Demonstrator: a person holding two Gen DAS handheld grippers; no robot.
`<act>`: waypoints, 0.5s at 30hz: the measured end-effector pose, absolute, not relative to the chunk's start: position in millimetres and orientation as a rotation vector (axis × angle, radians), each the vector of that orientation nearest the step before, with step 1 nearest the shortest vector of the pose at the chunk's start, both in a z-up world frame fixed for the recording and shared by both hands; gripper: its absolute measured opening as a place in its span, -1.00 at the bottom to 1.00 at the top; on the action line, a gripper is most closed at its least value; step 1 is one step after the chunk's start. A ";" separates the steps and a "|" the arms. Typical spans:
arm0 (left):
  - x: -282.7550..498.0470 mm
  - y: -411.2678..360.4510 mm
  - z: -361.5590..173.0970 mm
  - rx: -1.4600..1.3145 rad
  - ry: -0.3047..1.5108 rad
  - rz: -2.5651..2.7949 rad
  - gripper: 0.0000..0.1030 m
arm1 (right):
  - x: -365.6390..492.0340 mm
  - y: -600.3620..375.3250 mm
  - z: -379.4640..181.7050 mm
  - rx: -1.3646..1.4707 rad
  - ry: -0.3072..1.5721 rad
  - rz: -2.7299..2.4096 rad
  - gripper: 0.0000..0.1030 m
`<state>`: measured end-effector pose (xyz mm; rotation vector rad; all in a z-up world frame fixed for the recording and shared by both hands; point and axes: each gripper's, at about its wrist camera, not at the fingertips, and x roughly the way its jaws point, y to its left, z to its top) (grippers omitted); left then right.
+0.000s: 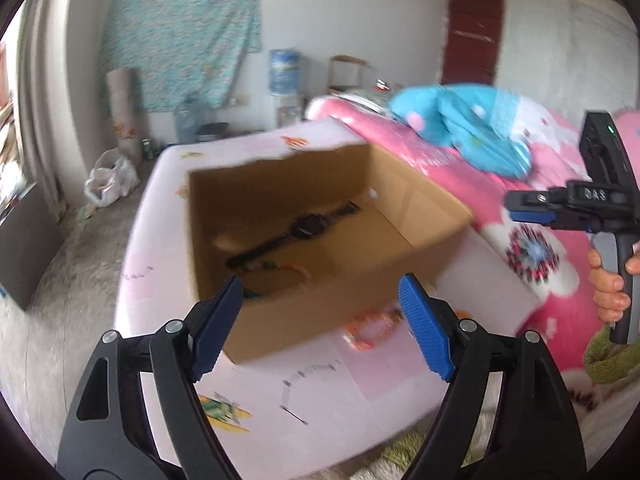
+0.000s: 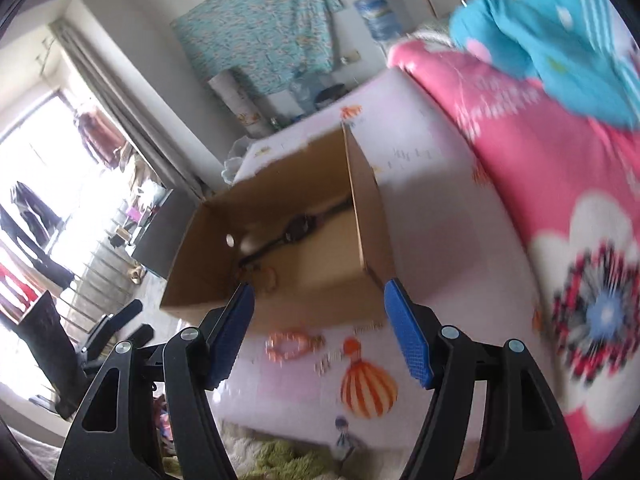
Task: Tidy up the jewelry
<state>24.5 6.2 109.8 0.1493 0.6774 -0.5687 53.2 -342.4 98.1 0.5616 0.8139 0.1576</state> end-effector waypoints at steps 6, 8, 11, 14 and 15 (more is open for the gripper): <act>19.1 -24.5 61.6 0.195 0.777 -0.595 0.39 | 47.6 -318.0 48.3 0.646 0.912 0.205 -0.05; 24.8 -28.1 49.6 0.175 0.810 -0.603 0.20 | 54.8 -309.0 35.7 0.664 0.944 0.229 -0.20; 37.0 -27.9 32.7 0.129 0.849 -0.599 -0.10 | 70.2 -294.5 20.5 0.678 0.983 0.269 -0.37; 45.0 -34.5 18.1 0.151 0.879 -0.586 -0.30 | 81.4 -283.0 8.9 0.666 1.016 0.286 -0.43; 46.6 -36.8 14.9 0.161 0.884 -0.580 -0.32 | 83.7 -280.7 7.2 0.662 1.023 0.288 -0.43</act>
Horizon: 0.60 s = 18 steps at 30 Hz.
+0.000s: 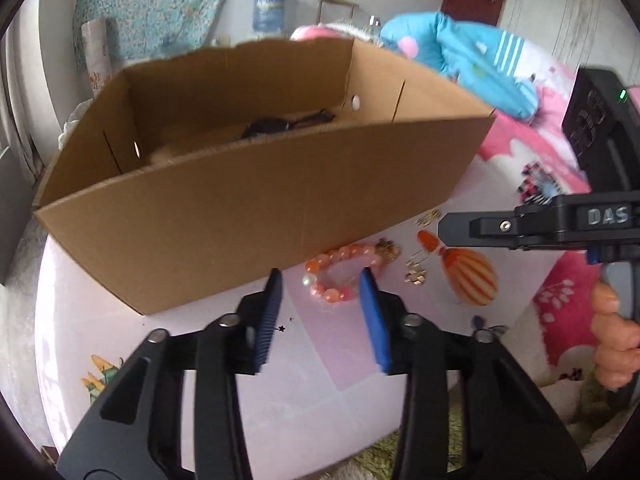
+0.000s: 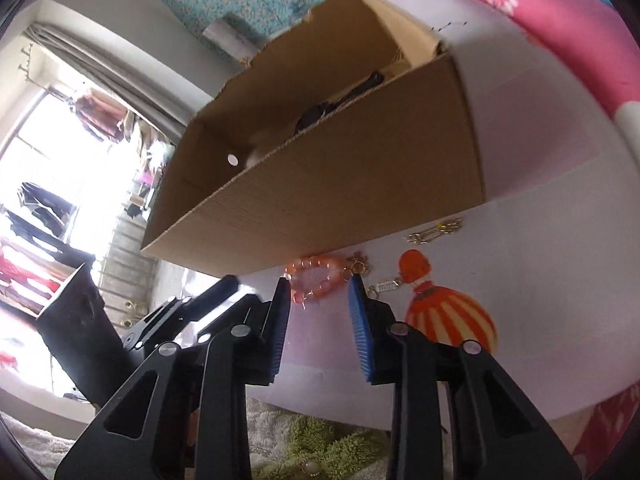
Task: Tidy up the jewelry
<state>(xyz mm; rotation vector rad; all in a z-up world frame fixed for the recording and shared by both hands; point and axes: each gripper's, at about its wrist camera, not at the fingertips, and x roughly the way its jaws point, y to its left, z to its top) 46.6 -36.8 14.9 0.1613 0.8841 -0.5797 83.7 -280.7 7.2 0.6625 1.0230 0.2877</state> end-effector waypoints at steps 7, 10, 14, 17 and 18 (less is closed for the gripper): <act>55.5 -48.3 3.2 0.256 0.868 -0.496 -0.37 | 89.6 -274.9 6.3 0.619 1.041 0.246 -0.43; 56.7 -49.7 -5.3 0.287 0.890 -0.478 -0.38 | 89.4 -274.8 9.5 0.618 1.045 0.230 -0.43; 55.6 -44.2 -3.5 0.291 0.892 -0.460 -0.38 | 86.6 -276.1 9.0 0.612 1.045 0.213 -0.43; 55.4 -37.0 -3.9 0.301 0.908 -0.425 -0.38 | 84.3 -280.6 8.4 0.598 1.038 0.204 -0.43; 55.6 -33.1 -4.7 0.298 0.916 -0.414 -0.38 | 84.0 -282.1 7.7 0.593 1.036 0.201 -0.43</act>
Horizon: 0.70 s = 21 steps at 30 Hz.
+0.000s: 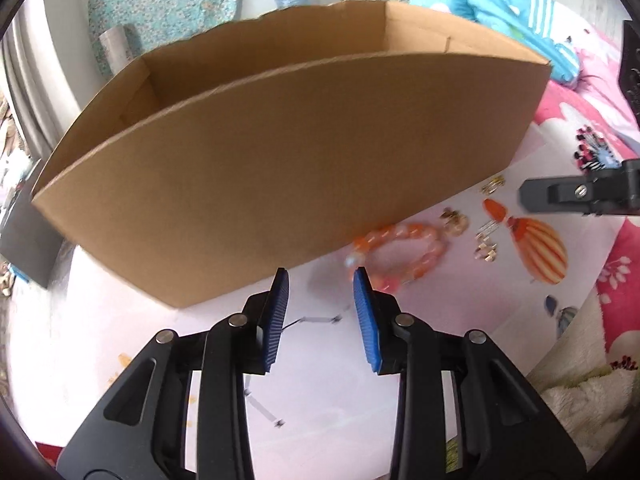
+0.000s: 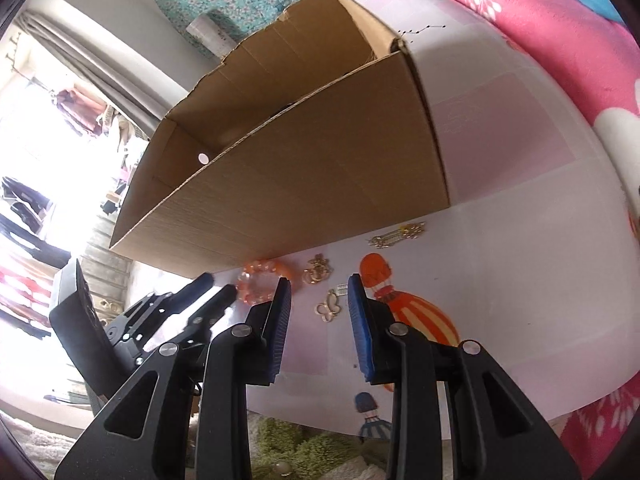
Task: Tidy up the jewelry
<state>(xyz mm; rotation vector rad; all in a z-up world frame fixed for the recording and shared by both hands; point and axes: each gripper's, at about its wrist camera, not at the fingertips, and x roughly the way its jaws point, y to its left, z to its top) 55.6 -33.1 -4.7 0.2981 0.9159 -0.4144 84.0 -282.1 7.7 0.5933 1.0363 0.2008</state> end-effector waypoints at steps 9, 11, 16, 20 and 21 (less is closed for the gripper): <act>54.1 -5.0 2.7 0.211 0.908 -0.357 -0.38 | 81.8 -291.5 6.5 0.581 1.011 0.199 -0.43; 47.2 -12.7 12.8 0.192 0.858 -0.419 -0.38 | 81.1 -292.5 4.7 0.586 1.011 0.203 -0.43; 39.0 -46.5 20.0 0.198 0.804 -0.553 -0.38 | 76.1 -295.3 1.0 0.585 1.009 0.217 -0.43; 39.7 -70.0 11.6 0.253 0.795 -0.597 -0.51 | 72.8 -296.3 1.4 0.574 0.996 0.217 -0.43; 42.1 -74.6 8.0 0.253 0.815 -0.615 -0.52 | 72.1 -297.3 0.7 0.579 0.996 0.219 -0.43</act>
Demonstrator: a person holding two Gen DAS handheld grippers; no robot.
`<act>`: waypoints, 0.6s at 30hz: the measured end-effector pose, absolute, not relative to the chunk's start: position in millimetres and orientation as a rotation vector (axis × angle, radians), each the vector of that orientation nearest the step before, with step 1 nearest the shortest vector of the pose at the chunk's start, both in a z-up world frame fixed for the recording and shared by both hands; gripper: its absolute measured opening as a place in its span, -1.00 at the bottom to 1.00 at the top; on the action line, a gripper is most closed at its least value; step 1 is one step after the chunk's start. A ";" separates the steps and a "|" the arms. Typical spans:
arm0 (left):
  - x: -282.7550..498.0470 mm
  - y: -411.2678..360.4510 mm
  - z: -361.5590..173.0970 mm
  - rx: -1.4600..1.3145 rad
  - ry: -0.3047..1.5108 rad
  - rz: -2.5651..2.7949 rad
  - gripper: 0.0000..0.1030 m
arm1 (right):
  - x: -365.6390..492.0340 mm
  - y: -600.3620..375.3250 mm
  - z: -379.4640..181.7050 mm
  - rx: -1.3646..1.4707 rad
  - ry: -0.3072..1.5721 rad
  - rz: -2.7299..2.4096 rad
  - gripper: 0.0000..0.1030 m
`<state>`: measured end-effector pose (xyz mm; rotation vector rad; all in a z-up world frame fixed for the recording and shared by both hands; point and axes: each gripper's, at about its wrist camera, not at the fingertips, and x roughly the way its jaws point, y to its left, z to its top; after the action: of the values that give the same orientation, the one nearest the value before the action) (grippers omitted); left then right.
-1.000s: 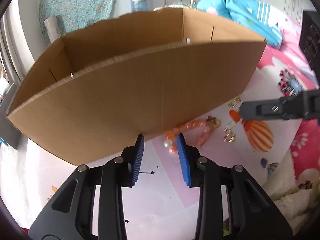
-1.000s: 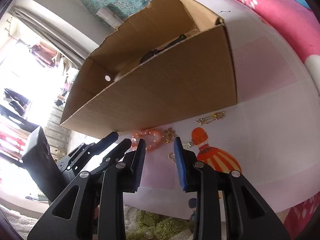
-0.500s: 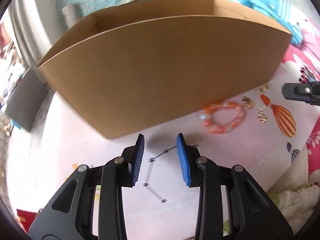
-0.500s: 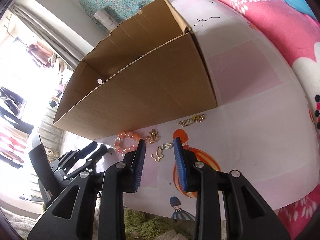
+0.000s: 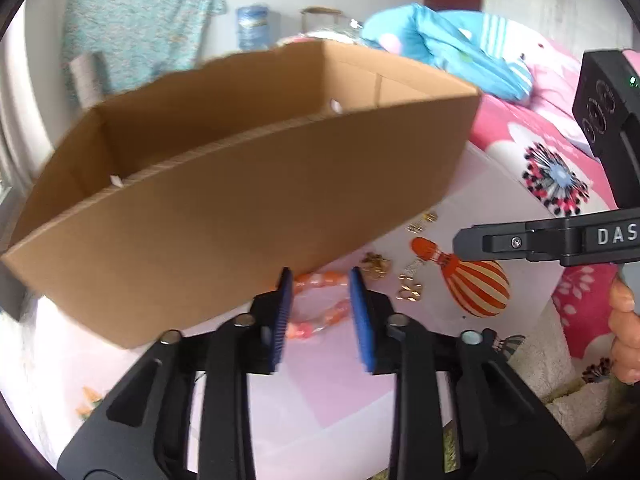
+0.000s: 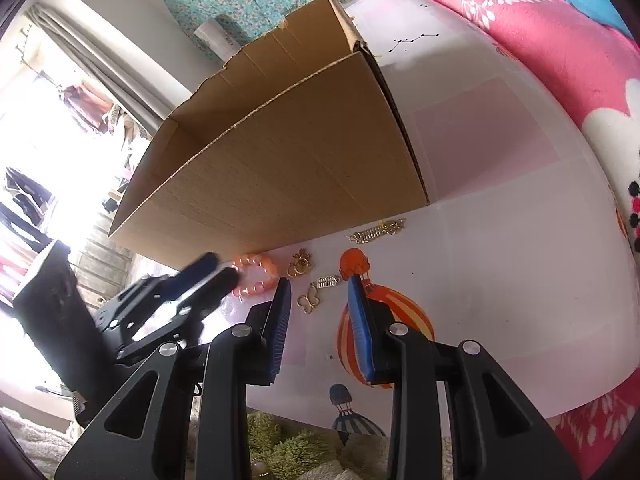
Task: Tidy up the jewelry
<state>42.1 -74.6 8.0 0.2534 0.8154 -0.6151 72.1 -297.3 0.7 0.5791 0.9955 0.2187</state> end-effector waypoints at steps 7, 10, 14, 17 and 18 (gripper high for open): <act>58.6 -61.5 -11.7 0.099 1.023 -0.709 -0.52 | 69.9 -307.7 -6.6 0.614 0.994 0.233 -0.43; 54.1 -45.1 -10.4 0.076 1.053 -0.694 -0.52 | 70.7 -311.9 -9.7 0.628 0.997 0.238 -0.43; 47.8 -31.6 -10.3 0.086 1.065 -0.639 -0.52 | 69.6 -314.2 -5.4 0.619 0.986 0.240 -0.43; 45.6 -25.1 -9.1 0.093 1.066 -0.598 -0.51 | 68.9 -316.8 0.3 0.603 0.971 0.243 -0.43; 45.0 -21.9 -7.8 0.102 1.059 -0.579 -0.50 | 69.1 -318.1 2.9 0.597 0.963 0.243 -0.43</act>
<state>45.0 -21.9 -7.8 0.1021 1.0594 -0.5788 69.1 -318.1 2.9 0.5968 0.9630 0.2431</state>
